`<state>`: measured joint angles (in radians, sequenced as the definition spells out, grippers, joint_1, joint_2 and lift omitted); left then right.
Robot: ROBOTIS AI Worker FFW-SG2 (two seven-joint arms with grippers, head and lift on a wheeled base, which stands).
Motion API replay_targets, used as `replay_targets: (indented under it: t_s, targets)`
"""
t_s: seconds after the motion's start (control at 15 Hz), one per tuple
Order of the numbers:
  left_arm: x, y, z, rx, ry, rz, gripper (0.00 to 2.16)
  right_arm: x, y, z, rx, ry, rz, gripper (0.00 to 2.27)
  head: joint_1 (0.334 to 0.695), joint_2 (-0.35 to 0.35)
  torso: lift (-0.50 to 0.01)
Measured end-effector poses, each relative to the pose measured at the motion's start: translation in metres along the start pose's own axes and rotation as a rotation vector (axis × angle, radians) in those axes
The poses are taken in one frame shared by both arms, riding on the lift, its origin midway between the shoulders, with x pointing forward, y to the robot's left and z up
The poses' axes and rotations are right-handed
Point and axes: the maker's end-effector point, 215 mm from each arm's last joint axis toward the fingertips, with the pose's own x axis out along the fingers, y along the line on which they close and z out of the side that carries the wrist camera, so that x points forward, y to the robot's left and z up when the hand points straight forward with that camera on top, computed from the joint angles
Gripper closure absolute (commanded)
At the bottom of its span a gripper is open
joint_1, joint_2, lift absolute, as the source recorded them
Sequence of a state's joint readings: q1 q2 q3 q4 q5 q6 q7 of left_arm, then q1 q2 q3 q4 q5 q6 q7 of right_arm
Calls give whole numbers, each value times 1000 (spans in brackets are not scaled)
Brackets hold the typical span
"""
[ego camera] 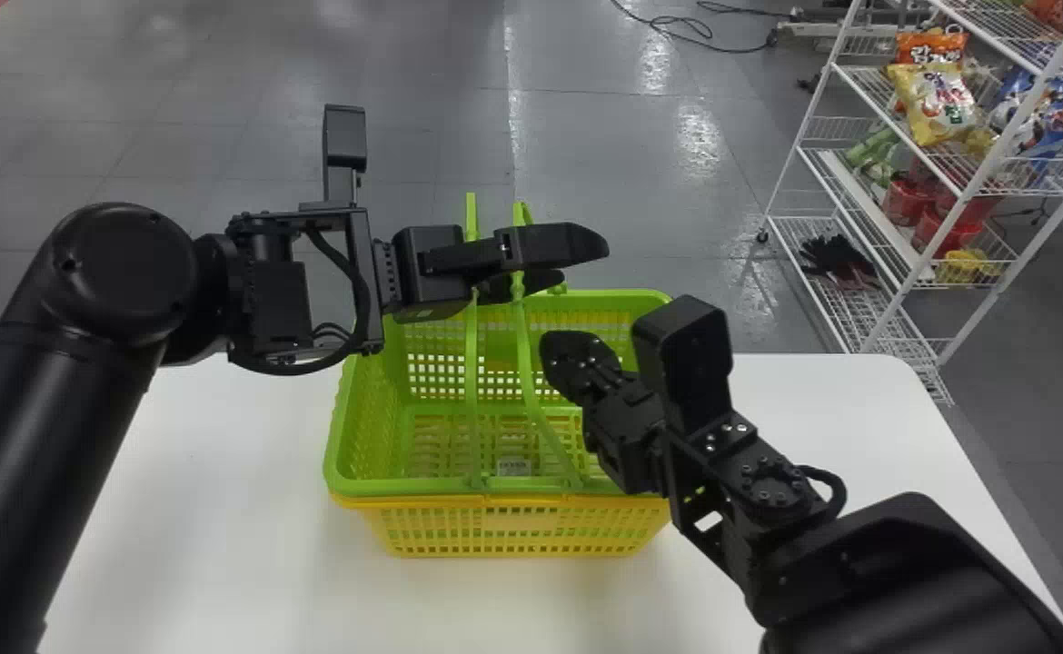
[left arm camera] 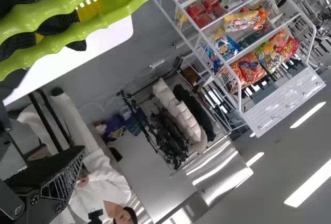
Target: Grasp handle with right gripper to insert into left gripper then lift and swing left to center
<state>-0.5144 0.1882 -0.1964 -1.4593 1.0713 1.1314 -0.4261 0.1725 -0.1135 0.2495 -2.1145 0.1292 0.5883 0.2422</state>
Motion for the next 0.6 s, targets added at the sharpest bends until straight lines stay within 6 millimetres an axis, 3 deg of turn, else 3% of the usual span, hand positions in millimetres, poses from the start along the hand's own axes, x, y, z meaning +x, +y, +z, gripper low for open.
replay_targets:
  t_s: [0.2,0.4,0.47,0.6]
  targets:
    - [-1,-2,3,-6,-5,-12,140,-31,-38,-8,53,-6,-64,2007,690,-161,-93]
    - [-2,-5,6,-27,-18,-35,140,-64,-63,-27,92,-21,-115,1959,695,-201,-93]
    - [-2,-5,6,-31,-22,-39,140,-75,-71,-36,98,-22,-134,1710,695,-224,-93]
    - [-2,-4,7,-44,-28,-49,140,-91,-83,-57,99,-10,-166,765,695,-250,-93]
